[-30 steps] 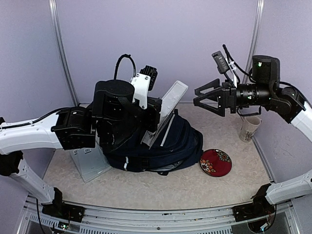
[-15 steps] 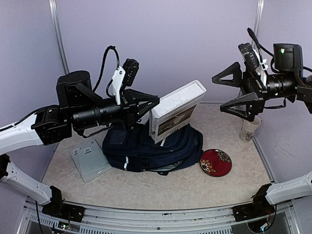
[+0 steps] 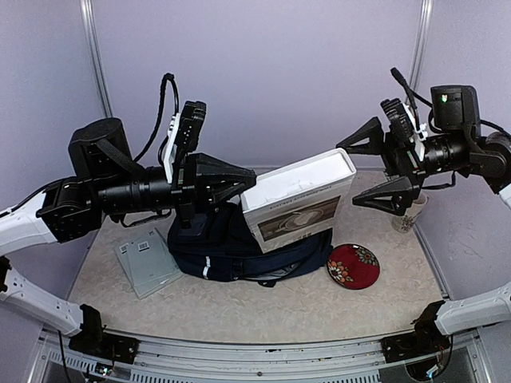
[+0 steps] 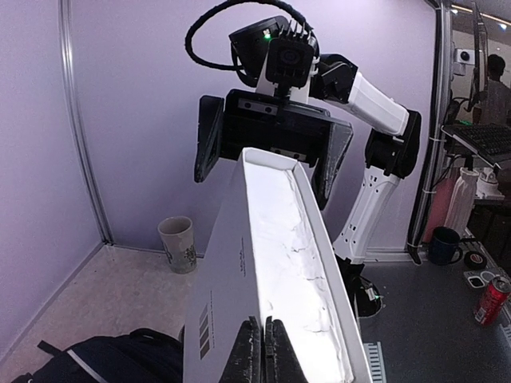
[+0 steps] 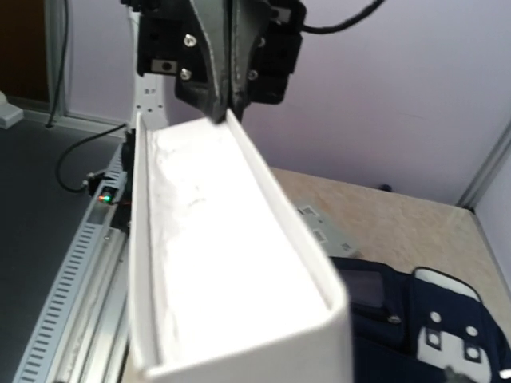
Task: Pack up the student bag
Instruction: Pass from the left arm to the right, then pick up the largest pocket of the bag from the student bag.
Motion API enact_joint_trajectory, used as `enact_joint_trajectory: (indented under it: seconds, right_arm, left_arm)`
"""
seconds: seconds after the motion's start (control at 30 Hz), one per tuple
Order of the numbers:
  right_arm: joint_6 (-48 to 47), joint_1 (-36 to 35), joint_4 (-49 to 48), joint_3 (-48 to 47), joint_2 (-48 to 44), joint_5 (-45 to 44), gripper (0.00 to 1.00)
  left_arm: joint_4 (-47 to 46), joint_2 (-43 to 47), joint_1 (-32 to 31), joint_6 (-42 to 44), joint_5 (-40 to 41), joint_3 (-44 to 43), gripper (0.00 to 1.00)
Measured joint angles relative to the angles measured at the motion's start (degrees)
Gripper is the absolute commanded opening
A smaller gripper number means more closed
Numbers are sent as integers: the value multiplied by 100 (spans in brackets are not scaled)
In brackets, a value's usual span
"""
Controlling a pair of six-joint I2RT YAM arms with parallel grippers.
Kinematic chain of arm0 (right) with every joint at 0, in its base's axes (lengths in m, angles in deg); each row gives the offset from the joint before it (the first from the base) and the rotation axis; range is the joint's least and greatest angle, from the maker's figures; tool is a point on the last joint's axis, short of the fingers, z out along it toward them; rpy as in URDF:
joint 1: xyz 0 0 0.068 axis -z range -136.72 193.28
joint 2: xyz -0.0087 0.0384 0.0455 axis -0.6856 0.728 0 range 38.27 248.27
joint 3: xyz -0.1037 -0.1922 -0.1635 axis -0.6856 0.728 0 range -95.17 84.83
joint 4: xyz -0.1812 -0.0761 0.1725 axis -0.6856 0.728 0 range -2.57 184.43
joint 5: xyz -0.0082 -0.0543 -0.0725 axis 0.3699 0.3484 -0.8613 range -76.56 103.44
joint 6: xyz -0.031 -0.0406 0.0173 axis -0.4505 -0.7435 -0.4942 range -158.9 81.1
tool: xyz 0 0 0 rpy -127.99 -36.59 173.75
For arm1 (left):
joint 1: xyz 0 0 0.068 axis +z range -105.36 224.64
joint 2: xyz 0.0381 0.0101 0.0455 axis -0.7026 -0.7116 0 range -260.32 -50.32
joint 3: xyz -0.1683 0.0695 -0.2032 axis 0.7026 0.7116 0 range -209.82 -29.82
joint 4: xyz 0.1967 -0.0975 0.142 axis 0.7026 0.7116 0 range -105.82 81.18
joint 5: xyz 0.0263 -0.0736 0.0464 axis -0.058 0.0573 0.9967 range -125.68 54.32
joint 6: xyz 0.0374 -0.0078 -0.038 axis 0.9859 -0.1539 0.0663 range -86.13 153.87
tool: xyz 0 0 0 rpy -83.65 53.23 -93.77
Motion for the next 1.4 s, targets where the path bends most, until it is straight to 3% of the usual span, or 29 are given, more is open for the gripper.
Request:
enact_joint_trajectory:
  seconds: [0.17, 0.6, 0.73, 0.77, 0.87, 0.9, 1.17, 1.3, 1.4]
  right_arm:
    - [85, 0, -304, 350, -13, 229, 93]
    - [573, 13, -1049, 907, 114, 1113, 26]
    - [1010, 20, -1757, 1469, -151, 1130, 24]
    - [1130, 22, -1915, 1600, -210, 1123, 23]
    - [1449, 31, -2155, 1759, -284, 1008, 21]
    - [1569, 31, -2201, 1784, -284, 901, 20]
    - [2785, 409, -2212, 2070, -409, -472, 13]
    - [3523, 1154, -2216, 2398, -490, -1360, 4]
    - [4225, 1834, -2356, 2909, -831, -1731, 4]
  left_arm:
    - [-55, -15, -68, -7, -184, 66, 0]
    - [-275, -103, -90, -140, -151, 63, 0]
    - [-348, -116, -90, -212, -22, 96, 0]
    - [-352, -133, -85, -225, 9, 98, 15]
    - [-483, -214, -11, -267, 192, 96, 85]
    - [-560, -260, 15, -286, 332, 94, 95]
    - [-382, -560, 249, -205, 2114, -116, 99]
    - [33, -1117, 118, -87, 2645, -636, 99]
    - [382, -1650, -83, 111, 2955, -876, 99]
